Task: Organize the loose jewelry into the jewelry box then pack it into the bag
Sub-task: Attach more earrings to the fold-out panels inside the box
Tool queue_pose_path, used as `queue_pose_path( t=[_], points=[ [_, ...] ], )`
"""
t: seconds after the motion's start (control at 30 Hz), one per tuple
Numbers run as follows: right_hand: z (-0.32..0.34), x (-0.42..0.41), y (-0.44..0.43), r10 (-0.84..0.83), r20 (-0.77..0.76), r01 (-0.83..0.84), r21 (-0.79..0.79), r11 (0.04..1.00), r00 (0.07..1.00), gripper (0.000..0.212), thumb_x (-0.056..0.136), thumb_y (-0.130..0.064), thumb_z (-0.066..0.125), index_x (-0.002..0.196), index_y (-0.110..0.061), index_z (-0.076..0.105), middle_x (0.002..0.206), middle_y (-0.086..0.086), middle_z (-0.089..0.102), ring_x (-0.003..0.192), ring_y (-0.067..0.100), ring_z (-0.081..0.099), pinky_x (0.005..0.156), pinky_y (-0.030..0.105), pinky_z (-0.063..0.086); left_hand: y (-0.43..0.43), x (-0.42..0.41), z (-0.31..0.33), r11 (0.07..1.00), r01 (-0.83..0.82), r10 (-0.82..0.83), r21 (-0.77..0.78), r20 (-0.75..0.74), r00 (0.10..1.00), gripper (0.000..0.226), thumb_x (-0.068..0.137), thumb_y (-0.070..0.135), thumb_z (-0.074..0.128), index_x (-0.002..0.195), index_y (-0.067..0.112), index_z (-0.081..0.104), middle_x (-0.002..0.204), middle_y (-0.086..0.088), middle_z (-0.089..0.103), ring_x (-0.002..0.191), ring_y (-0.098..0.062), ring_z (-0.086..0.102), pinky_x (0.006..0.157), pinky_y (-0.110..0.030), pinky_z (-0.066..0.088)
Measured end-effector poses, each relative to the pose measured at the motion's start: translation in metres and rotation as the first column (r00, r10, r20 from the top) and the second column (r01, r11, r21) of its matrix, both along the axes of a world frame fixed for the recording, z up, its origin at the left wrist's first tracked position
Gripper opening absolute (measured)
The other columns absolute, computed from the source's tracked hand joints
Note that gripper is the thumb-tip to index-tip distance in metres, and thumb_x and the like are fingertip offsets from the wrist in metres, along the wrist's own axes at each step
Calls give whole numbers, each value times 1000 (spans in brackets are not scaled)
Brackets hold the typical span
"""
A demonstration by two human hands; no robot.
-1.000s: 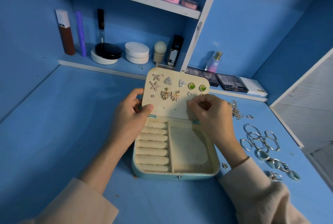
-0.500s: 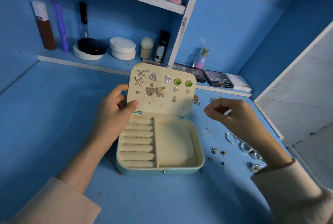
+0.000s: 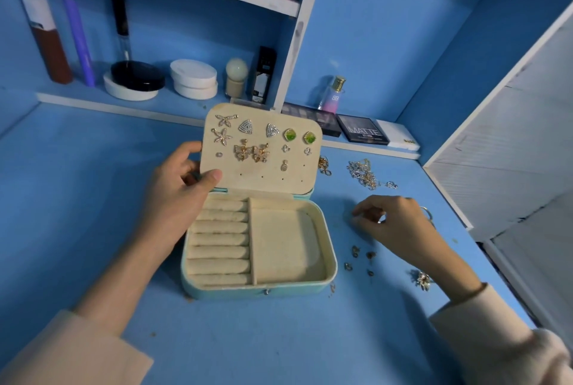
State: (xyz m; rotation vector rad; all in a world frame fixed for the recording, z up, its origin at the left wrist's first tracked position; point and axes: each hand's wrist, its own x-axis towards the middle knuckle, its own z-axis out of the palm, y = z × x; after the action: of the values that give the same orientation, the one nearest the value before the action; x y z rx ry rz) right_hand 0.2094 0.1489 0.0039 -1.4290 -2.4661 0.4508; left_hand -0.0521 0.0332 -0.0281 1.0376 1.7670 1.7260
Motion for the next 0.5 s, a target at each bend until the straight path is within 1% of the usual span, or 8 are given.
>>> queue_pose_path(
  t=[0.1,0.13,0.2,0.23,0.33,0.4,0.43,0.5],
  points=[
    [-3,-3,1,9,8,-9,15,1000,1000,4,80,-20,70,83,-17,72,74,1,66,71,13,57,62,12,40,0,0,0,1000,-2,2,-10,-4,1000,30,85,4,64,95,31,57,82,-1,69,75,-32,58,72,-36,46],
    [-4,-4,1,9,16,-10,27,1000,1000,4,80,-19,70,82,-17,73,76,1,67,72,13,57,65,14,41,0,0,0,1000,-2,2,-12,-6,1000,29,85,4,64,96,30,58,83,-2,69,77,-34,58,73,-38,47],
    [-6,-5,2,3,23,-4,51,999,1000,3,80,-17,70,81,-17,73,78,1,69,76,15,59,73,24,46,0,0,0,1000,-4,4,-10,-7,1000,31,85,4,65,93,33,57,83,-3,69,75,-34,57,73,-37,46],
    [-7,-5,3,-1,21,0,55,998,1000,4,81,-16,69,81,-17,73,79,2,69,77,16,59,75,27,47,0,0,0,1000,-4,4,-6,-5,1000,32,85,4,64,92,34,57,82,-3,69,73,-31,55,71,-35,45],
    [-9,-5,4,-6,2,6,55,998,1000,4,81,-15,70,82,-16,73,77,2,68,76,16,58,71,21,42,1,-1,-1,1000,-2,2,-11,0,1000,31,85,4,64,95,32,57,81,-3,69,72,-29,54,71,-33,43],
    [-9,-4,4,-7,-7,7,60,998,1000,3,80,-14,70,81,-15,73,77,2,67,75,15,57,69,19,39,1,0,0,1000,-5,5,-19,-5,1000,32,85,5,65,91,35,56,83,-4,69,74,-35,55,74,-38,46],
    [-9,-3,4,-1,-8,1,66,998,1000,3,80,-13,70,81,-14,73,77,1,67,74,15,56,69,19,40,0,0,0,1000,-11,11,-24,-9,1000,33,85,5,65,90,36,56,83,-4,69,77,-39,57,76,-41,47],
    [-9,-2,2,25,-6,-25,83,996,1000,5,80,-11,69,81,-13,73,75,0,65,71,14,55,71,22,43,0,0,1,999,-18,18,-30,-13,1000,34,85,6,65,88,38,56,83,-4,70,83,-41,59,78,-44,48]
  ],
)
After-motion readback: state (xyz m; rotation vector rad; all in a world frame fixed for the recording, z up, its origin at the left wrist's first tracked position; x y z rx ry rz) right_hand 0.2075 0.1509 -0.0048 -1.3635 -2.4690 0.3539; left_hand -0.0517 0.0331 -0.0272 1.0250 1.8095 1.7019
